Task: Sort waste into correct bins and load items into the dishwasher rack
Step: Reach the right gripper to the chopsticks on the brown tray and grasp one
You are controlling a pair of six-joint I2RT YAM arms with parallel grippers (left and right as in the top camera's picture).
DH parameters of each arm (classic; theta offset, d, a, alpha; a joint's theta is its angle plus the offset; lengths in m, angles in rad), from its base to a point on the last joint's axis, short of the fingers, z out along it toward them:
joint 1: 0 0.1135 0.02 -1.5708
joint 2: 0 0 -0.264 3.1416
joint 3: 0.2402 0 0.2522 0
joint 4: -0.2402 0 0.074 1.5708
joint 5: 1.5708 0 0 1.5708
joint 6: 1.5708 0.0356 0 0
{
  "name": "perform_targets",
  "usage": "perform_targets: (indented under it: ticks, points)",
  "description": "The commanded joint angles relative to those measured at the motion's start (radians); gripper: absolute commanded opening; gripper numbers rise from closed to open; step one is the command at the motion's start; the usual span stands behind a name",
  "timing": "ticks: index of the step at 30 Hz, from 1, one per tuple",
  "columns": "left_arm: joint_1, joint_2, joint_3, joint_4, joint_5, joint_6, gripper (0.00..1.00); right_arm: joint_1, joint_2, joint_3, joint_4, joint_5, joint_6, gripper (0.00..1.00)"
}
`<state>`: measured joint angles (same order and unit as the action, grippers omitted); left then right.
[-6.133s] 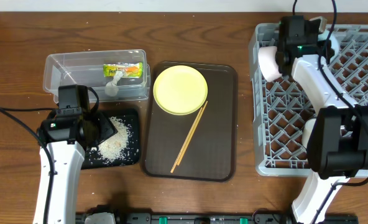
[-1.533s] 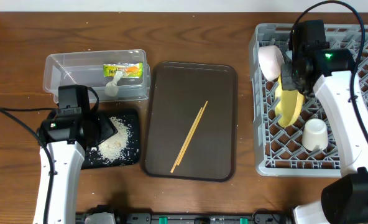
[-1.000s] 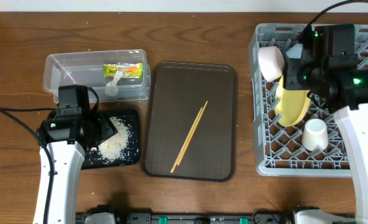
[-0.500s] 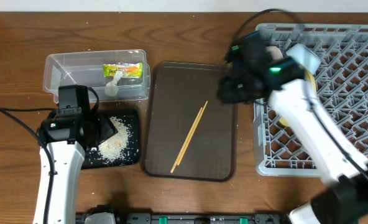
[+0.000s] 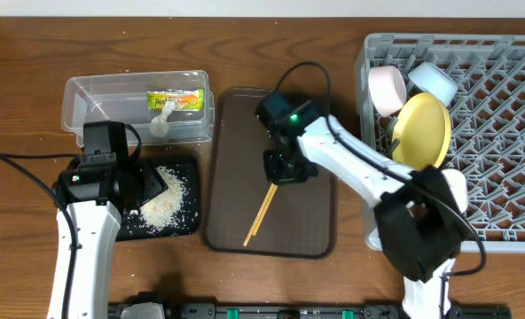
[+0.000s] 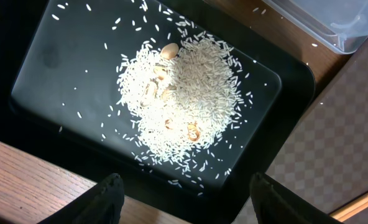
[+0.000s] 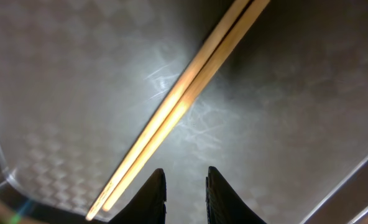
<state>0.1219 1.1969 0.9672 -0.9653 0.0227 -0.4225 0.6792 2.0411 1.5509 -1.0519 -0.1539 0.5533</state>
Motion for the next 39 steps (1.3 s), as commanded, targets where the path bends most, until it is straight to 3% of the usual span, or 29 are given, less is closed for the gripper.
perform_targets:
  ticks: [1, 39]
  points:
    - [0.004, -0.007, 0.005, -0.003, -0.008, -0.009, 0.68, 0.017, 0.034, 0.002, 0.013, 0.037, 0.056, 0.2]
    - [0.004, -0.007, 0.005, -0.014, -0.008, -0.009, 0.68, 0.075, 0.091, -0.055, 0.113, 0.15, 0.106, 0.21]
